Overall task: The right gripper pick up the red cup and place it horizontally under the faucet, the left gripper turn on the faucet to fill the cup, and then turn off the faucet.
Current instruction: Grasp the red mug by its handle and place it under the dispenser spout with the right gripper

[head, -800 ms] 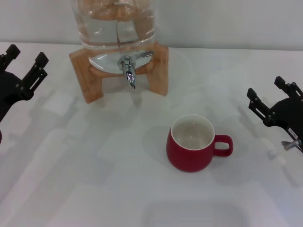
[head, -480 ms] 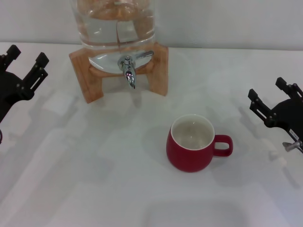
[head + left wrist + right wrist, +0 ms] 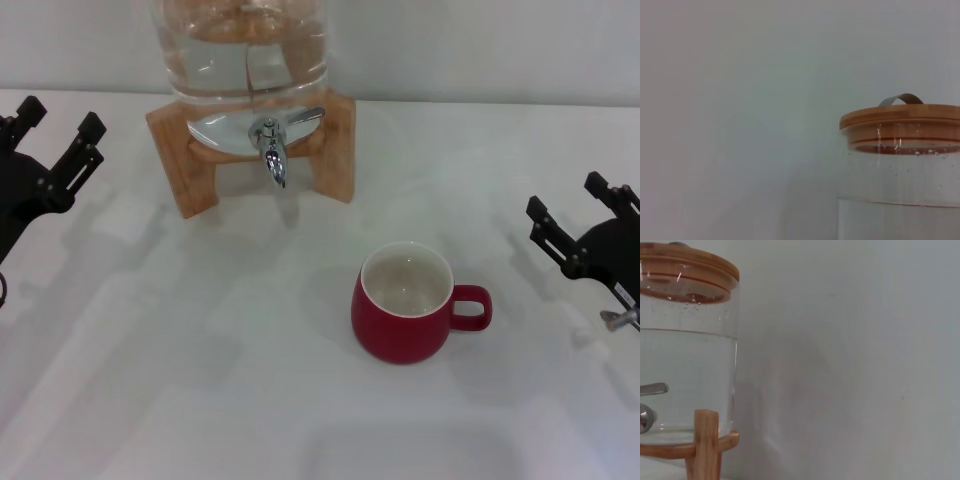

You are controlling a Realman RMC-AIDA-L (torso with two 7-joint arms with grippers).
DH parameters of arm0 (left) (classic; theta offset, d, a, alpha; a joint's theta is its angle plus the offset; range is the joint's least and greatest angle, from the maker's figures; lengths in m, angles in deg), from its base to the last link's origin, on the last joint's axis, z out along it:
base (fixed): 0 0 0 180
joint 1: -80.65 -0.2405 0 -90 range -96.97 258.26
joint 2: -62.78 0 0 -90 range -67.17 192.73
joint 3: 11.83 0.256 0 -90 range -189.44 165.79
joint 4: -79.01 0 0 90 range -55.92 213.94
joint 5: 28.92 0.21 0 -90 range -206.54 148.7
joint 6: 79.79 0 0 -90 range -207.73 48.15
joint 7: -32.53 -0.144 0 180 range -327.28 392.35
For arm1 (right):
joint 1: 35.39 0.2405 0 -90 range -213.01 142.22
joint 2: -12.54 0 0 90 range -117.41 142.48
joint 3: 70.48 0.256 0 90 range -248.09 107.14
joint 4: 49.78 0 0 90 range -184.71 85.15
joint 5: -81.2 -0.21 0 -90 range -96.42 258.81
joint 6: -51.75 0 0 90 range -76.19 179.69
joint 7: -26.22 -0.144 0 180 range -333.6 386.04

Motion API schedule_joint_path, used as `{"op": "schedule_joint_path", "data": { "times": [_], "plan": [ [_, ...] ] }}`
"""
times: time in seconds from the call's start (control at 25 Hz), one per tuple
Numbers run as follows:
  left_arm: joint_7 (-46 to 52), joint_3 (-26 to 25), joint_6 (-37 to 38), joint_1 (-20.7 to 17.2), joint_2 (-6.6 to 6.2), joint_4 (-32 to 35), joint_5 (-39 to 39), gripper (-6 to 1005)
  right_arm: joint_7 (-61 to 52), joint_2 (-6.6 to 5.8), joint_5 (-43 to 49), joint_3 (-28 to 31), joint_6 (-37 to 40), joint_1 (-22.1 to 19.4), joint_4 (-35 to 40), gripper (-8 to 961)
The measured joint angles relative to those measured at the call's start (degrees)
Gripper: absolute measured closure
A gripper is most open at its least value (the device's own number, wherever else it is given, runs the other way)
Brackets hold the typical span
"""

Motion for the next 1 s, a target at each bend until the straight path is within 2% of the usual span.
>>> {"op": "schedule_joint_path", "data": {
  "times": [0.48,1.0],
  "plan": [
    [0.0,0.02,0.01,0.08,-0.11,-0.51,0.34,237,0.06,-0.22,0.02,-3.69,4.15,-3.3,-0.15,185],
    [0.0,0.02,0.02,0.08,-0.13,-0.53,0.45,238,-0.09,-0.36,-0.09,-9.14,5.74,-4.58,0.21,186]
  ]
}}
